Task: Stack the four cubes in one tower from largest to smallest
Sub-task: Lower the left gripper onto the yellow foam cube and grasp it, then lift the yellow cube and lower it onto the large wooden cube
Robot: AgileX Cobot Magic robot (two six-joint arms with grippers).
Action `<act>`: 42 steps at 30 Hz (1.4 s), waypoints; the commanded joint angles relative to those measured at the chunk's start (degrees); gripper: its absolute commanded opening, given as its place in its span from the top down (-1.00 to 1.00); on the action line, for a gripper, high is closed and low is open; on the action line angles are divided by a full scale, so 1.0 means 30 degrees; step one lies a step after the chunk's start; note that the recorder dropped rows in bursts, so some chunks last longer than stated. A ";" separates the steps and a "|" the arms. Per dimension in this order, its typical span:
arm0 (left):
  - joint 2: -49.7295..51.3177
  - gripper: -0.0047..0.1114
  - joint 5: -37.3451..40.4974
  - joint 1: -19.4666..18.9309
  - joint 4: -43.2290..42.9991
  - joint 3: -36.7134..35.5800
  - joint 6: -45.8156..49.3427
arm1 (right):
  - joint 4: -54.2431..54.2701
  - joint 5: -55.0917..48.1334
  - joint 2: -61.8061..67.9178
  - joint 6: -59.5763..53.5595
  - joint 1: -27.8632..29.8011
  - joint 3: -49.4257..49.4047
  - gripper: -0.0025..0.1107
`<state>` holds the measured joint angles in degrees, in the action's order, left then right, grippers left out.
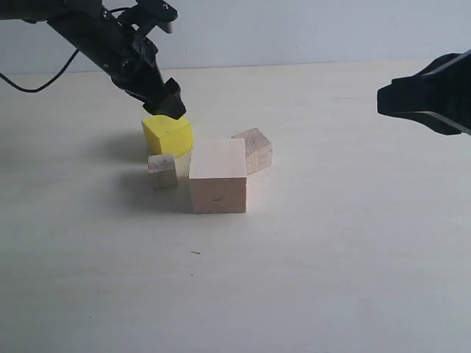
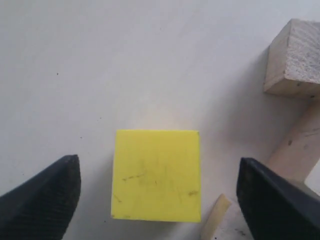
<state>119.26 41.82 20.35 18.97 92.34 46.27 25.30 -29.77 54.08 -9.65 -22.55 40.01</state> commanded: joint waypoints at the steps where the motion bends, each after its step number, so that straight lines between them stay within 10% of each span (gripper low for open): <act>1: 0.0371 -0.48 -0.0363 0.0111 -0.0262 0.0091 0.0077 | 0.0027 -0.0164 0.0010 -0.0146 -0.0033 0.0145 0.96; 34: 0.2657 -0.43 -0.1599 0.0111 -0.0158 0.0091 0.0033 | 0.0027 -0.0303 0.0010 -0.0146 -0.0033 0.0145 0.96; 37: 0.2615 -0.23 -0.1912 0.0111 -0.0158 0.0091 -0.0113 | 0.0027 -0.0303 0.0010 -0.0146 -0.0033 0.0145 0.96; 42: 0.2035 0.65 -0.1726 0.0111 -0.0158 0.0091 -0.0231 | 0.0027 -0.0303 0.0010 -0.0146 -0.0033 0.0145 0.96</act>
<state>127.10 36.66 20.35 18.08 92.34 46.05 25.30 -30.70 54.08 -9.65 -22.55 40.01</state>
